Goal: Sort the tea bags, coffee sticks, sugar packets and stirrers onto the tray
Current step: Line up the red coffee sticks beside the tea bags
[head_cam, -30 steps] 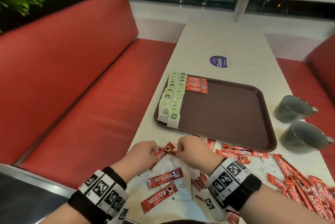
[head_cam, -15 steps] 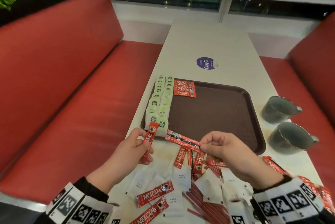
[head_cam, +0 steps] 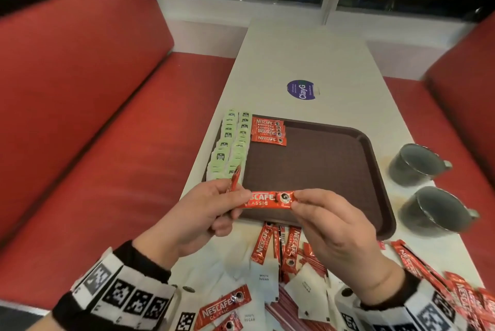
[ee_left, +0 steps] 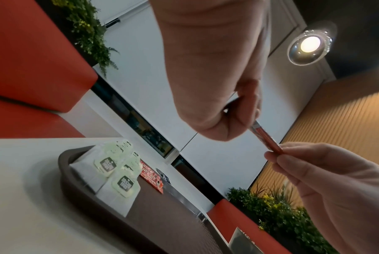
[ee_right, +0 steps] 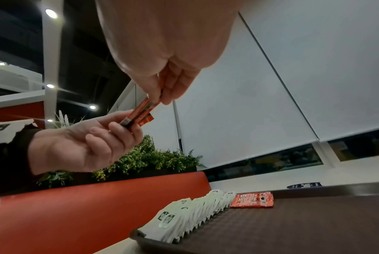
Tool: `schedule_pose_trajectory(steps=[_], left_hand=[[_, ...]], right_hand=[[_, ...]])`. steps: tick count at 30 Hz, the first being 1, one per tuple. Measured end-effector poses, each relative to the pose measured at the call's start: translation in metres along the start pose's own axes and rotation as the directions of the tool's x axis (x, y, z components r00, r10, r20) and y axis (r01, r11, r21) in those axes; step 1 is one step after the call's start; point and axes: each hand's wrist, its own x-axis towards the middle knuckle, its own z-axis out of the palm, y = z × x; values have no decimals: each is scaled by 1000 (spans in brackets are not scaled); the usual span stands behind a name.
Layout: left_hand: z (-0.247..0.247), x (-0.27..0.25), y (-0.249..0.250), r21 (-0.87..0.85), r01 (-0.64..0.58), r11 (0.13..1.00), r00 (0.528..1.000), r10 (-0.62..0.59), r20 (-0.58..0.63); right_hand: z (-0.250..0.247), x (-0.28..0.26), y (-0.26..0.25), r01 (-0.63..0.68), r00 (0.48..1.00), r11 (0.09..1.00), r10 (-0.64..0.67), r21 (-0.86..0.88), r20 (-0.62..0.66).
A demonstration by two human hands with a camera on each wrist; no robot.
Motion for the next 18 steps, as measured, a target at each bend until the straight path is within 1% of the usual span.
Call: schedule_pose_trajectory(steps=[2, 3, 4, 5, 6, 7, 8, 9, 10, 12, 14, 16, 18], left_hand=[[-2, 3, -1, 70, -20, 997, 998, 24, -57], [-2, 4, -1, 104, -31, 994, 996, 40, -84], [-2, 4, -2, 135, -47, 990, 992, 62, -107], [-3, 5, -3, 168, -68, 983, 988, 90, -127], [-3, 6, -4, 211, -88, 974, 982, 120, -145], [-4, 6, -5, 260, -103, 960, 976, 148, -161], [-5, 7, -6, 307, -117, 944, 969, 176, -171], [-6, 8, -8, 343, -128, 931, 964, 198, -179], [-6, 9, -8, 364, -136, 922, 959, 215, -187], [-7, 10, -11, 380, -145, 914, 948, 238, -209], [-10, 14, -11, 394, -149, 907, 936, 258, -239], [-14, 17, -13, 390, -141, 910, 925, 262, -277], [-19, 20, -15, 369, -137, 919, 919, 257, -300]], right_hand=[[0, 2, 0, -43, 999, 997, 41, 61, 23], [0, 5, -2, -111, 993, 988, 107, 108, 40], [0, 8, -3, -223, 975, 961, 217, 165, 52], [-1, 11, -4, -375, 927, 898, 367, 231, 76], [0, 15, -5, -535, 843, 787, 522, 306, 132], [2, 18, -3, -669, 739, 652, 634, 358, 227], [4, 20, 0, -757, 648, 534, 690, 377, 322], [5, 23, 4, -802, 594, 472, 700, 367, 396], [5, 27, 8, -825, 564, 444, 687, 350, 458], [5, 34, 14, -843, 538, 434, 646, 319, 542], [8, 44, 27, -855, 516, 432, 664, 287, 541], [15, 56, 52, -867, 499, 421, 731, 268, 466], [29, 68, 86, -862, 506, 468, 785, 194, 357]])
